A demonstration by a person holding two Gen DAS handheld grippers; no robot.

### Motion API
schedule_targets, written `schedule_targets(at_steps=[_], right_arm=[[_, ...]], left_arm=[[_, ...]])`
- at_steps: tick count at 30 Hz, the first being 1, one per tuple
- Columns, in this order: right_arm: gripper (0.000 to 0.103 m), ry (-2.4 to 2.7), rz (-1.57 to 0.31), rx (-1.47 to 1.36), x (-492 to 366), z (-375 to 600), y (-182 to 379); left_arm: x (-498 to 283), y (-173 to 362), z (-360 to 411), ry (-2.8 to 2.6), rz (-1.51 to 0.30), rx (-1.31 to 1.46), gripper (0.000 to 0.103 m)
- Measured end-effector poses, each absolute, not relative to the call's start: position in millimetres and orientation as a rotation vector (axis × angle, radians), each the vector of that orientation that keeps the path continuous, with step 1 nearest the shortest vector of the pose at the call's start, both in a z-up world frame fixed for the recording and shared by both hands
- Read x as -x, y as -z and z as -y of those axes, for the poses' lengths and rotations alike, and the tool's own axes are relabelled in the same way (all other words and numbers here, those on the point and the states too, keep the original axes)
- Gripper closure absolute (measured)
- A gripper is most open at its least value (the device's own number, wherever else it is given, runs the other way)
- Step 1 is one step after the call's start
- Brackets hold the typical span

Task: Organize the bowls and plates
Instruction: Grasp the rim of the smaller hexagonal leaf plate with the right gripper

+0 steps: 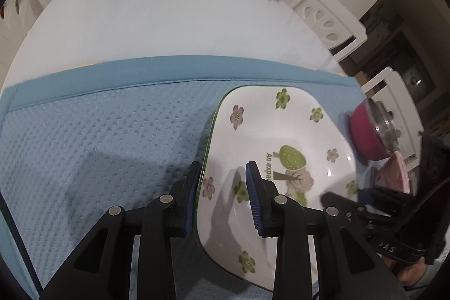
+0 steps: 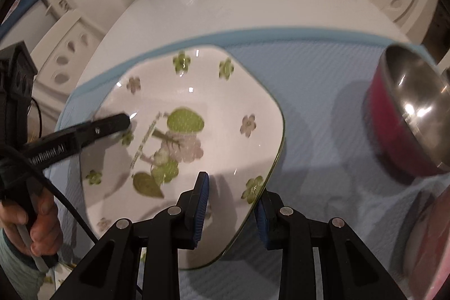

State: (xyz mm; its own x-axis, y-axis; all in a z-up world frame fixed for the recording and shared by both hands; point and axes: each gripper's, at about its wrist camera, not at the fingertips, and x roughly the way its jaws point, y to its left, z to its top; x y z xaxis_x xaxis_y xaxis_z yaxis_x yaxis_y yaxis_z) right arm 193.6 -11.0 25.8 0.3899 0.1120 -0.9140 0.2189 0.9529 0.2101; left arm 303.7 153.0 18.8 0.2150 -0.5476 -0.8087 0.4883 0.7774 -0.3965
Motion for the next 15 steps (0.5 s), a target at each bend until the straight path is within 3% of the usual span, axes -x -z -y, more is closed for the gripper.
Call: schedule_targets(at_steps=[7, 11, 15], right_arm=[[0.073, 0.075, -1.170, -0.335, -200, 18, -24], [0.066, 0.065, -1.149, -0.407, -207, 28, -23], [0.065, 0.076, -1.136, -0.383, -211, 27, -25]], left_arm=[[-311, -15, -143, 0.766, -1.160, 0.007, 0.075], [-313, -15, -135, 0.789, -1.161, -0.042, 0.075], [-306, -20, -128, 0.752, -1.139, -0.107, 0.074]])
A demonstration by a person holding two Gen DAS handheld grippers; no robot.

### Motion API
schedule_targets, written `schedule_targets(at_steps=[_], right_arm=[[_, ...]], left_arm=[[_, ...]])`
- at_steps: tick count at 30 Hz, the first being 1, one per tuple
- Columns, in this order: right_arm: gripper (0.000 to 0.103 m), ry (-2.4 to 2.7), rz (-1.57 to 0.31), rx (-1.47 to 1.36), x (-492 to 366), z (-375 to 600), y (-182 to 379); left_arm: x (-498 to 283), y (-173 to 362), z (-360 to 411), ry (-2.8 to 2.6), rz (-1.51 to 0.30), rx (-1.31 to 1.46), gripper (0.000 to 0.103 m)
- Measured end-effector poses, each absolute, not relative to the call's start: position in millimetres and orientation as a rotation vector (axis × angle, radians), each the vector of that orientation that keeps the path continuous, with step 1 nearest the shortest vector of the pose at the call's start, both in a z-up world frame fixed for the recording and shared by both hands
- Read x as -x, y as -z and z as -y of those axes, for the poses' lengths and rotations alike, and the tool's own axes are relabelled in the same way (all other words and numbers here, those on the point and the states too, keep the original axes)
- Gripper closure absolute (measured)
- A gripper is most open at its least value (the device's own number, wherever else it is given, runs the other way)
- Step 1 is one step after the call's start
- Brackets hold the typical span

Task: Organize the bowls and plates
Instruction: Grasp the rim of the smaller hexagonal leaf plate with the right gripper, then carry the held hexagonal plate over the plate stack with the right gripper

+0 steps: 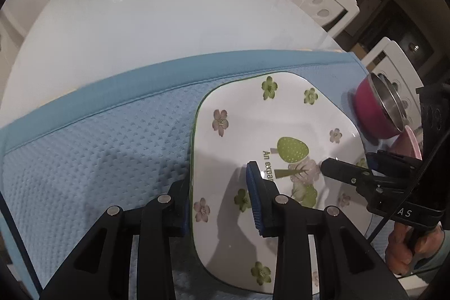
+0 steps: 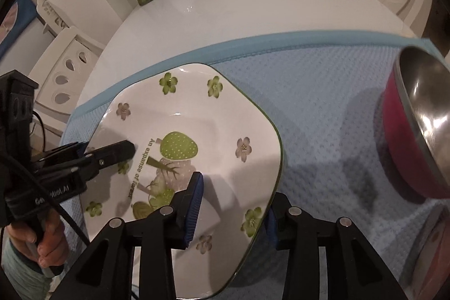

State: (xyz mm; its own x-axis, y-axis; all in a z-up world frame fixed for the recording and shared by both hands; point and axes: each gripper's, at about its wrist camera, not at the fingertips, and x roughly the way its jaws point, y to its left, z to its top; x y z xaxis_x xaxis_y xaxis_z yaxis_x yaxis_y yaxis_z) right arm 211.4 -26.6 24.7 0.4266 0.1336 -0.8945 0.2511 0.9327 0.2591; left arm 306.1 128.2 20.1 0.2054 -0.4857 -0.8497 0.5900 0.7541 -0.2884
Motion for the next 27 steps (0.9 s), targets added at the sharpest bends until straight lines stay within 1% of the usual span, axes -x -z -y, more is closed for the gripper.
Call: schedule_targets(at_steps=[9, 15, 22, 27], right_arm=[[0.065, 0.044, -1.123, -0.342, -208, 21, -46], [0.065, 0.037, -1.092, -0.358, -201, 24, -69], [0.065, 0.028, -1.063, -0.363, -177, 19, -112], [0.065, 0.024, -1.052, -0.354, -145, 5, -140]], left_arm=[[-296, -44, -136, 0.711, -1.067, -0.100, 0.074], [-288, -76, -139, 0.705, -1.000, -0.073, 0.074], [-256, -120, -148, 0.698, -0.932, -0.044, 0.074], [-221, -141, -161, 0.677, -0.905, -0.038, 0.074]])
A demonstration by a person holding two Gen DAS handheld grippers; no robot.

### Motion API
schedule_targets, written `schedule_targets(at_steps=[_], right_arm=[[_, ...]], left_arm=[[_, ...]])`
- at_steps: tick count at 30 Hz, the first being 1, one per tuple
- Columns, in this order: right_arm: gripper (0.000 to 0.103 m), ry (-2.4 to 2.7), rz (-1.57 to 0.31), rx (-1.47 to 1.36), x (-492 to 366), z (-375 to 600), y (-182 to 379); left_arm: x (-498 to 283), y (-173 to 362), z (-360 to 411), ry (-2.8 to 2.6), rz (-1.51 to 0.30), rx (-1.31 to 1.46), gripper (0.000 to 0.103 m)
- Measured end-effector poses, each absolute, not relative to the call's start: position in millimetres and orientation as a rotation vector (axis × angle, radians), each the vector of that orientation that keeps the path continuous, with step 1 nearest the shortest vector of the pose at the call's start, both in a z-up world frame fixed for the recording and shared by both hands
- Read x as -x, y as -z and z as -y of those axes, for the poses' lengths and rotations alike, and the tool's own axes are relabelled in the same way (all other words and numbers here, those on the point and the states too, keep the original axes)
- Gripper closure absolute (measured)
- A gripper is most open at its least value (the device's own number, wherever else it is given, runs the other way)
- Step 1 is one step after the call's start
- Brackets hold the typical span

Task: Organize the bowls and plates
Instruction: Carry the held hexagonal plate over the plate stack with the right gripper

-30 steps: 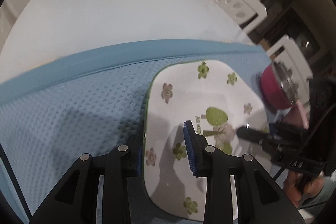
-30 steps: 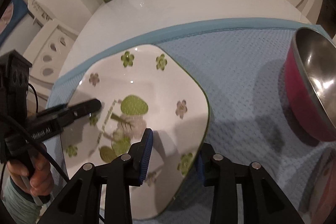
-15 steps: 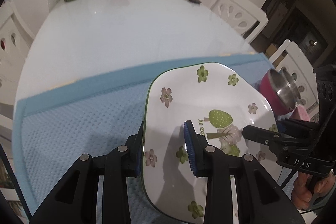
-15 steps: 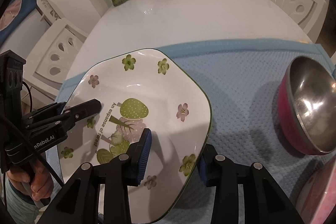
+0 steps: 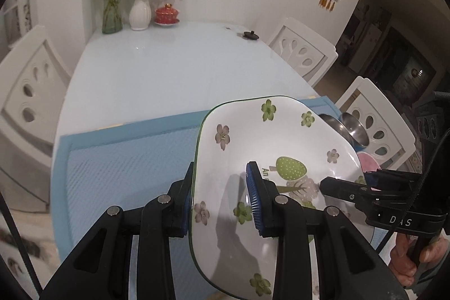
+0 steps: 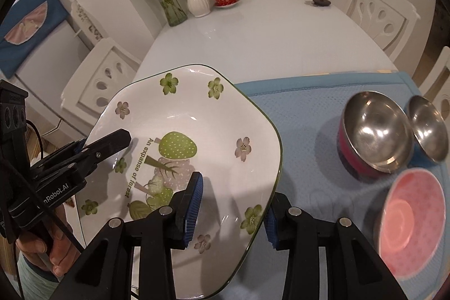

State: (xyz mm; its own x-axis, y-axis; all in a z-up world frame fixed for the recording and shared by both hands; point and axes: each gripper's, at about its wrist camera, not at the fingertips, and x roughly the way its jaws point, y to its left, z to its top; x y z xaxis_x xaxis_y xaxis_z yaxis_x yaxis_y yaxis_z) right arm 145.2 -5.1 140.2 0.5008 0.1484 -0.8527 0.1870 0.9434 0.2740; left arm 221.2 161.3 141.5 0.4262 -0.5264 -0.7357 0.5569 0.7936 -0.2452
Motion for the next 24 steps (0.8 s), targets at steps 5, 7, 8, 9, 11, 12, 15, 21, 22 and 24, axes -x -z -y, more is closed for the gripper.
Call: schedule_targets(at_steps=[5, 7, 8, 9, 11, 12, 15, 21, 22, 24], right_arm=[[0.065, 0.007, -1.066, -0.357, -106, -17, -152], [0.065, -0.005, -1.079, -0.365, -91, -26, -151], [0.065, -0.014, -1.089, -0.374, -81, -32, -149], [0.065, -0.021, -1.097, -0.379, -75, -36, -147], [0.065, -0.038, -1.121, -0.381, -57, -48, -141], [0.065, -0.043, -1.129, -0.380, -52, -51, -138], [0.065, -0.061, -1.162, -0.363, -31, -67, -131], [0.065, -0.098, -1.196, -0.291, 3, -89, -115], [0.065, -0.103, -1.207, -0.290, 7, -91, -112], [0.065, -0.106, -1.228, -0.290, 14, -96, -104]], left_arm=[[-179, -149, -186, 0.639, -0.910, -0.009, 0.074], [-162, -149, -195, 0.619, -0.914, -0.007, 0.074], [-154, -148, -199, 0.610, -0.917, -0.006, 0.074], [-145, -145, -205, 0.597, -0.923, -0.005, 0.074], [-129, -140, -215, 0.577, -0.938, 0.008, 0.074], [-122, -137, -219, 0.571, -0.945, 0.016, 0.074], [-100, -125, -232, 0.552, -0.973, 0.028, 0.074], [-66, -99, -251, 0.528, -1.026, 0.048, 0.074], [-60, -95, -253, 0.520, -1.032, 0.049, 0.074], [-53, -89, -256, 0.509, -1.043, 0.057, 0.074]])
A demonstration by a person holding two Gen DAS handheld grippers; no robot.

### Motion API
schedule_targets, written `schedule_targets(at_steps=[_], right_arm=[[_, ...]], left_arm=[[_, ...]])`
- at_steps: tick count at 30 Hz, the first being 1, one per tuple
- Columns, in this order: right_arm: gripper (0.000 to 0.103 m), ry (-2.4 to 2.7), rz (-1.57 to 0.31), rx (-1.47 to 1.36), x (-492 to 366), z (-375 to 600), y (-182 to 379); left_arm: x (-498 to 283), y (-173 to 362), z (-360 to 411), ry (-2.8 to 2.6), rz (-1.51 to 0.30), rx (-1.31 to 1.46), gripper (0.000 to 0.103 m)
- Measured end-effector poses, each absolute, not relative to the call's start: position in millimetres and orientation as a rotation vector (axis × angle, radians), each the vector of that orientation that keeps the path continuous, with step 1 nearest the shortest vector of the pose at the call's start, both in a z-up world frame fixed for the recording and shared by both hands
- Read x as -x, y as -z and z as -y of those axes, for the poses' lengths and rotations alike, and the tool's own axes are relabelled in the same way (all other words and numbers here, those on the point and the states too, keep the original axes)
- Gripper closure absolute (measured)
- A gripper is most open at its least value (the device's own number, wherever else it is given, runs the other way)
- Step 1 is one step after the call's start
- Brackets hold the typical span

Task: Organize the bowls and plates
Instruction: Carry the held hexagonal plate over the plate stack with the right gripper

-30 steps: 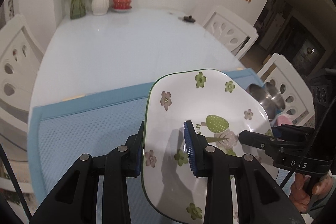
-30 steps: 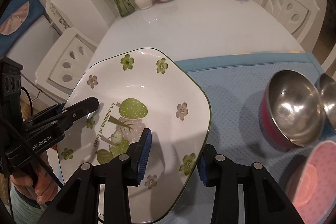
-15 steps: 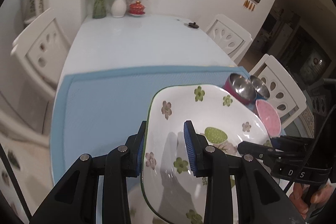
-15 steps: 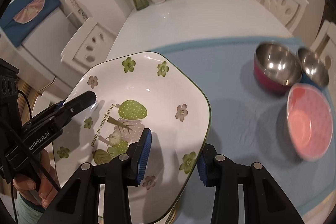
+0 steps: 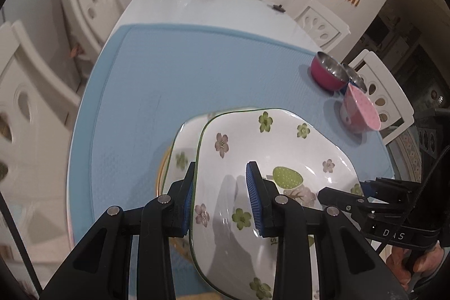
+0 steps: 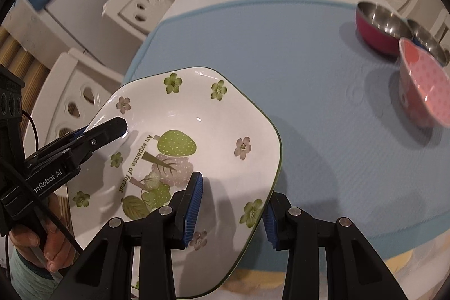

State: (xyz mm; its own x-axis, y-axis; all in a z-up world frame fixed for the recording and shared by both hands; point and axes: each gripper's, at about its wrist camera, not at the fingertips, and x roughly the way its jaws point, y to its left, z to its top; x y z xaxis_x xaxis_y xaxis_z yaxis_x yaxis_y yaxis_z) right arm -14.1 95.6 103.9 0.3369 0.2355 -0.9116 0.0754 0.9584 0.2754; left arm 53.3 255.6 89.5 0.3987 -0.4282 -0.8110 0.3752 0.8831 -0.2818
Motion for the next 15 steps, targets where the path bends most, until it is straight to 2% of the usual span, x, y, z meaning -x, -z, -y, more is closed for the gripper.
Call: schedule_targets(at_steps=[15], right_arm=[[0.065, -0.087, -1.290, -0.211, 21, -104, -83]], left_arm=[[-46, -59, -254, 0.480, -1.092, 0.059, 0.074]])
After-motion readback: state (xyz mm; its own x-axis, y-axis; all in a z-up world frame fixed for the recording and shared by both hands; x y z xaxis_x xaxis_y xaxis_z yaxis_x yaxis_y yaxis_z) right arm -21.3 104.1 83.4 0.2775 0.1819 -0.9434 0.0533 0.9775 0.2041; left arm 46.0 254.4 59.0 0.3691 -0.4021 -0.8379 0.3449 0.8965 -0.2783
